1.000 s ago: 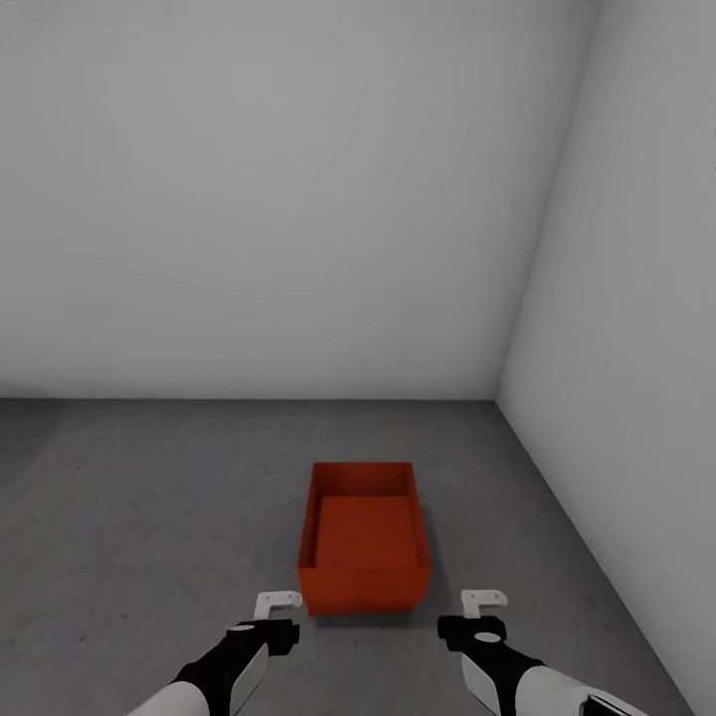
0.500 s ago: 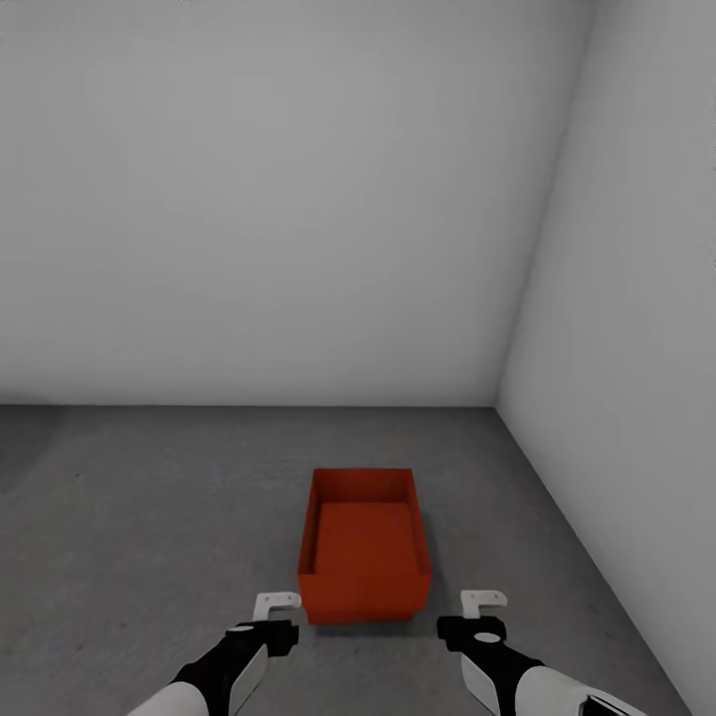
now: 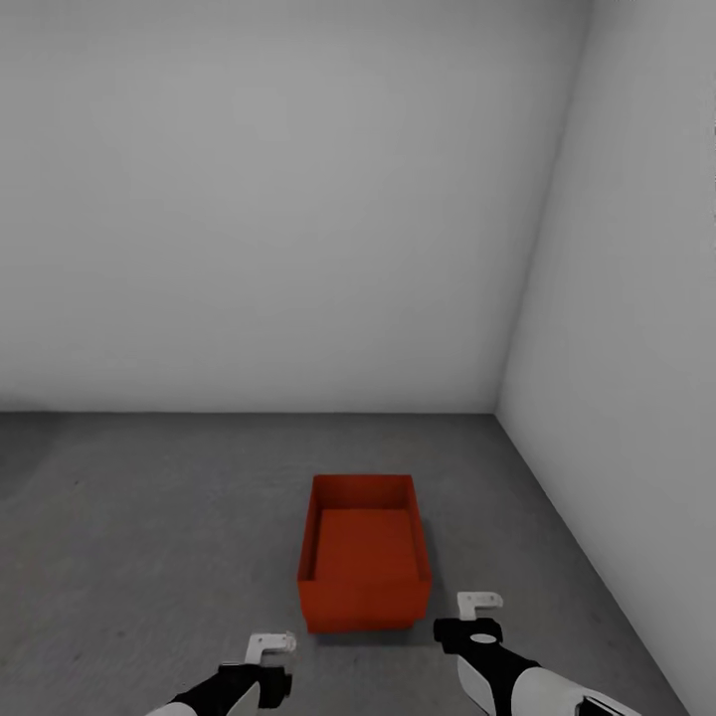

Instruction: Move the two storage containers from the living room to the garage. In the garage, place one container on the floor and stack the other container on top of it (either order is fine).

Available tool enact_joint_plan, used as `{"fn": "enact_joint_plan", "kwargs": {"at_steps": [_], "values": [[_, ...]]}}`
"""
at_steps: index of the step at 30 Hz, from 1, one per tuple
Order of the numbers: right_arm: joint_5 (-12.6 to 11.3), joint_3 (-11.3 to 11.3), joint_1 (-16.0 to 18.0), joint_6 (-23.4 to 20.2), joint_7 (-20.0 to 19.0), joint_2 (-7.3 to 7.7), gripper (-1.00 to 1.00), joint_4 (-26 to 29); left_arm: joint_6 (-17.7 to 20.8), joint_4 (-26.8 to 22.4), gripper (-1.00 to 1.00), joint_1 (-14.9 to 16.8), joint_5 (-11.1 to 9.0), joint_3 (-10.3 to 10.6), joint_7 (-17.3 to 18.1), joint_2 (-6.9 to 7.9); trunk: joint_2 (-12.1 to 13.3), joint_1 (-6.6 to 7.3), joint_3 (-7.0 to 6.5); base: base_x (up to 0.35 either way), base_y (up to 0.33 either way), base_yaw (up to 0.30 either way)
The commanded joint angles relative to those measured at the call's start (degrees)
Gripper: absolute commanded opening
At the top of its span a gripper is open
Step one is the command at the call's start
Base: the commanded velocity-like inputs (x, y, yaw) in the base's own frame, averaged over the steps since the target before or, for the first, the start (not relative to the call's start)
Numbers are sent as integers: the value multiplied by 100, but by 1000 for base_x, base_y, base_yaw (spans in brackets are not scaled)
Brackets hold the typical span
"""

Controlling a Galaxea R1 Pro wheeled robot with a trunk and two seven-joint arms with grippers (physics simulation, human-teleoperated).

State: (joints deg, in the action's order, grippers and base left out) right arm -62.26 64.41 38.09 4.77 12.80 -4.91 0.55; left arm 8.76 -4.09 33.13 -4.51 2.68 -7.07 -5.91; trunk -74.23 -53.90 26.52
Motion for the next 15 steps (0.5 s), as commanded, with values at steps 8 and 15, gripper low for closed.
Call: {"fn": "enact_joint_plan", "kwargs": {"at_steps": [8, 15], "values": [[-67, 46, -18, -2, 22, -15, 100, -67, -202, 374, 100, -21, -84, 28, -23, 86, -3, 0, -67, 0, 0, 0], [-67, 45, -70, -3, 17, -10, 100, -89, -253, 390, 100, -58, -85, 24, -18, 214, -3, 0, -130, 0, 0, 0]]}}
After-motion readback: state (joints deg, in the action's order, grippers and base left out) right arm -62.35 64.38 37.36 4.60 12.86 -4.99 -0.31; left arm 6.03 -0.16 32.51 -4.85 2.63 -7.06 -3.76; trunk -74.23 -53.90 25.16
